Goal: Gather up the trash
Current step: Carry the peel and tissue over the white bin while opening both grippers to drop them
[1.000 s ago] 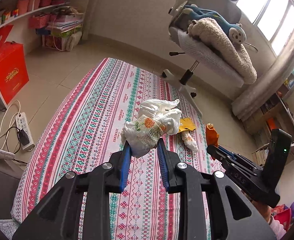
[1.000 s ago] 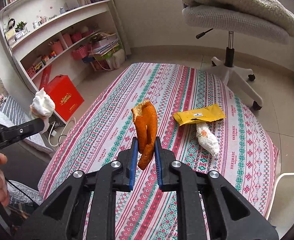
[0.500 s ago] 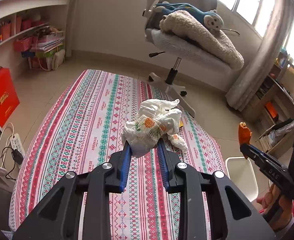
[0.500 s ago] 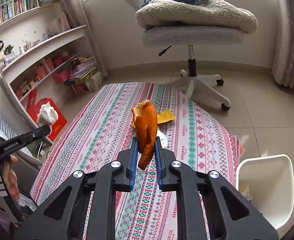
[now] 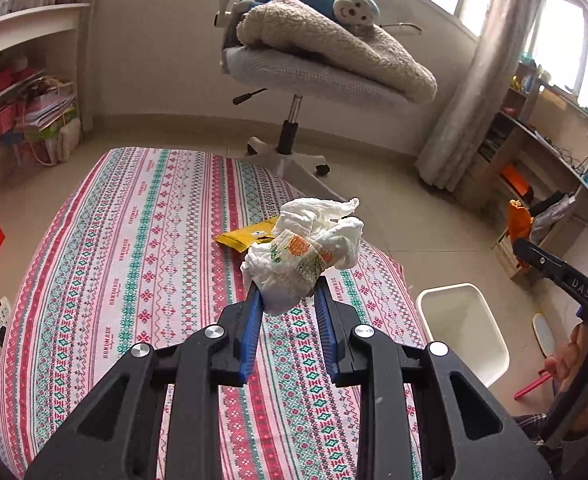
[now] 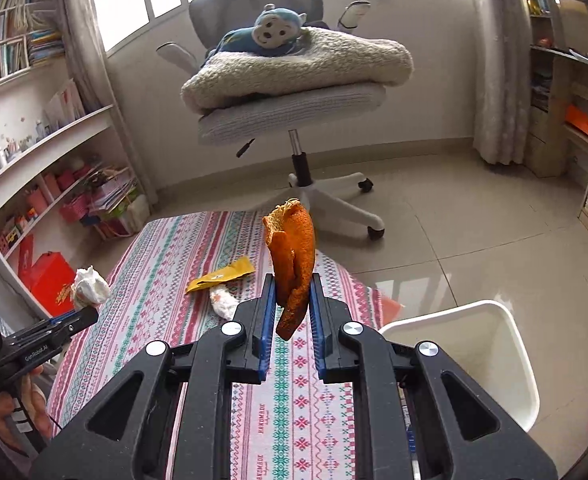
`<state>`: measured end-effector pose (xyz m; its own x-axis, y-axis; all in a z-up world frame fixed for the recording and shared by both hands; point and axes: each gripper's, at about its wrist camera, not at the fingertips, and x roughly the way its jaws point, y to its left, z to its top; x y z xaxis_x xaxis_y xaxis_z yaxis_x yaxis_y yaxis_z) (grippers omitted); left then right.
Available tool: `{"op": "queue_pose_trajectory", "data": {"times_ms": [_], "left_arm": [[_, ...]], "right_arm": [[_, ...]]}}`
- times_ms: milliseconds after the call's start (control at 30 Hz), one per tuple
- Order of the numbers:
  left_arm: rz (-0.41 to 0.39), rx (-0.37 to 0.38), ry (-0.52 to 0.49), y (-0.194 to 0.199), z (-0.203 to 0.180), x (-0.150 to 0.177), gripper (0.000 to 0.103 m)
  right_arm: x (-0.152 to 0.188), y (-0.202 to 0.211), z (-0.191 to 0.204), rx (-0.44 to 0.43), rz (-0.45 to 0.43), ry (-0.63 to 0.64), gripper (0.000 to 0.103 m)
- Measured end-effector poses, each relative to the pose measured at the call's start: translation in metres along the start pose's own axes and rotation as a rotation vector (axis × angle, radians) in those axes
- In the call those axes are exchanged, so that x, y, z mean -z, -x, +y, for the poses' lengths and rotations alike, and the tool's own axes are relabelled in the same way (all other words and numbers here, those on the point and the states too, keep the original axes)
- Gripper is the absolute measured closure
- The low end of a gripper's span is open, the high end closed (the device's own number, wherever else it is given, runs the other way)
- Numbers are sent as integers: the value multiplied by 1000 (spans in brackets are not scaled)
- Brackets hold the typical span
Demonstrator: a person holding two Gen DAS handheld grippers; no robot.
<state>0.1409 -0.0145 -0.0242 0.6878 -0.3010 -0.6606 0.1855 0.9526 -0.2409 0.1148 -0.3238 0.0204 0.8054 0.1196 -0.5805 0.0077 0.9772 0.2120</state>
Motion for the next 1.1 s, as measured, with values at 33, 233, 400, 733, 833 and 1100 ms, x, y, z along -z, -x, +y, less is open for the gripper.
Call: {"op": "queue_pose_trajectory", "data": {"times_ms": [33, 233, 400, 733, 833, 1100], "left_arm": [[5, 9, -6, -3, -4, 0, 76], [23, 39, -44, -18, -30, 2, 76], [43, 62, -73, -30, -51, 5, 76], [78, 175, -124, -47, -113, 10, 76], [96, 198, -126, -55, -134, 14, 76], [177, 308, -144, -78, -205, 34, 76]], "right_arm": [[0, 3, -7, 14, -3, -15, 88], [2, 17, -49, 87, -15, -96, 88], [7, 26, -74, 140, -9, -142, 88], [13, 55, -122, 223, -72, -261, 52], [14, 66, -139, 257, -106, -314, 39], [19, 101, -183, 304, -236, -518, 9]]}}
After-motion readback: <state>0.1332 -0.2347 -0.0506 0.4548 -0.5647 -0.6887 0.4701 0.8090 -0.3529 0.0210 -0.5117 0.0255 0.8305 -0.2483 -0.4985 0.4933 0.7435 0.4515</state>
